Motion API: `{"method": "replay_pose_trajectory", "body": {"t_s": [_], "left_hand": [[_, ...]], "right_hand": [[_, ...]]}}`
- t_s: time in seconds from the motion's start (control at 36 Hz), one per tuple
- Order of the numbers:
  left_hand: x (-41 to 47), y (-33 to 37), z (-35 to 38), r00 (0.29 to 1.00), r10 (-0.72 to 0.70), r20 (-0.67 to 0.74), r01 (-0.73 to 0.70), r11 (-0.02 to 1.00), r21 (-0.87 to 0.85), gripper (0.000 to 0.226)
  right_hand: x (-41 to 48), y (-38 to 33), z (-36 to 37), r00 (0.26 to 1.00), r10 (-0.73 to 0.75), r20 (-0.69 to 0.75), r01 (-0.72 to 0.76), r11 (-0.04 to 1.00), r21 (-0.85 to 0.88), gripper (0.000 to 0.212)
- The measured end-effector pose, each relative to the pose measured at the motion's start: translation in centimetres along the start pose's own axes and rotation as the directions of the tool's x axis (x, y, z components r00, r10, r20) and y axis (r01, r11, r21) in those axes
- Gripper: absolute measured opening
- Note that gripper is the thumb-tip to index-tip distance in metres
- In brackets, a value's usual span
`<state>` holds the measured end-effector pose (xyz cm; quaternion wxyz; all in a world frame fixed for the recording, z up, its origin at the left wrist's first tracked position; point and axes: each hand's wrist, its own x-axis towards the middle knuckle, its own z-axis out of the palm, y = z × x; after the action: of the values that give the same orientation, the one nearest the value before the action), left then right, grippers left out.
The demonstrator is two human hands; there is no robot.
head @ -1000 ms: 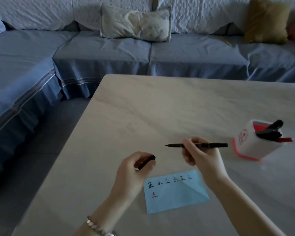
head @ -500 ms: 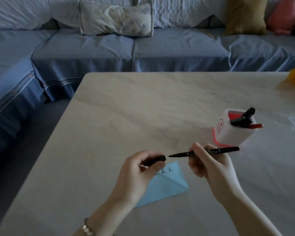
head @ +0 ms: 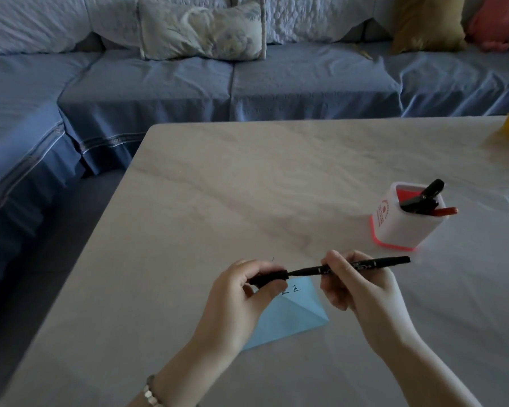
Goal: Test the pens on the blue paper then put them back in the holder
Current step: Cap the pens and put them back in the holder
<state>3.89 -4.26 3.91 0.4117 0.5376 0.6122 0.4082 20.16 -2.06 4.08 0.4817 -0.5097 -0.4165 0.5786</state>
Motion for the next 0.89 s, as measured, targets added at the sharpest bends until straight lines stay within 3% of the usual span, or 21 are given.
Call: {"method": "replay_pose_trajectory", "body": {"t_s": [0.19, 0.33, 0.47, 0.53, 0.61, 0.81, 0.89], "left_hand": [[-0.9, 0.9, 0.1, 0.999, 0.033, 0.014, -0.033, 0.999, 0.015, 0.018], [-1.3, 1.4, 0.2, 0.998, 0.049, 0.045, -0.049, 0.999, 0.008, 0.021], [-1.5, 1.6, 0.4, 0.998, 0.062, 0.026, -0.062, 0.998, -0.007, 0.014], [-1.5, 1.7, 0.6, 0.998, 0.057, 0.029, -0.056, 0.998, -0.024, 0.010], [-1.6, 2.0, 0.7, 0.997, 0.005, 0.072, 0.001, 0.996, -0.086, 0.028], [-1.1, 2.5, 0.8, 0.936, -0.240, 0.259, 0.317, 0.894, -0.315, 0.029], [-0.9, 2.6, 1.4, 0.965, -0.184, 0.189, 0.222, 0.953, -0.208, 0.027]], "right_hand": [[-0.5, 0.0, 0.6, 0.996, 0.038, 0.078, -0.045, 0.995, 0.086, 0.021], [-0.8, 0.2, 0.8, 0.991, 0.035, 0.131, -0.051, 0.991, 0.123, 0.022], [-1.0, 0.9, 0.8, 0.984, -0.057, 0.169, 0.038, 0.993, 0.116, 0.052], [-1.1, 0.9, 0.7, 0.980, -0.080, 0.181, 0.066, 0.994, 0.087, 0.040], [-1.3, 0.7, 0.5, 0.976, -0.104, 0.190, 0.094, 0.994, 0.061, 0.018], [-1.3, 0.3, -0.1, 0.959, -0.168, 0.230, 0.169, 0.986, 0.015, 0.021], [-1.1, 0.8, -0.3, 0.967, -0.154, 0.205, 0.150, 0.988, 0.032, 0.021]]}}
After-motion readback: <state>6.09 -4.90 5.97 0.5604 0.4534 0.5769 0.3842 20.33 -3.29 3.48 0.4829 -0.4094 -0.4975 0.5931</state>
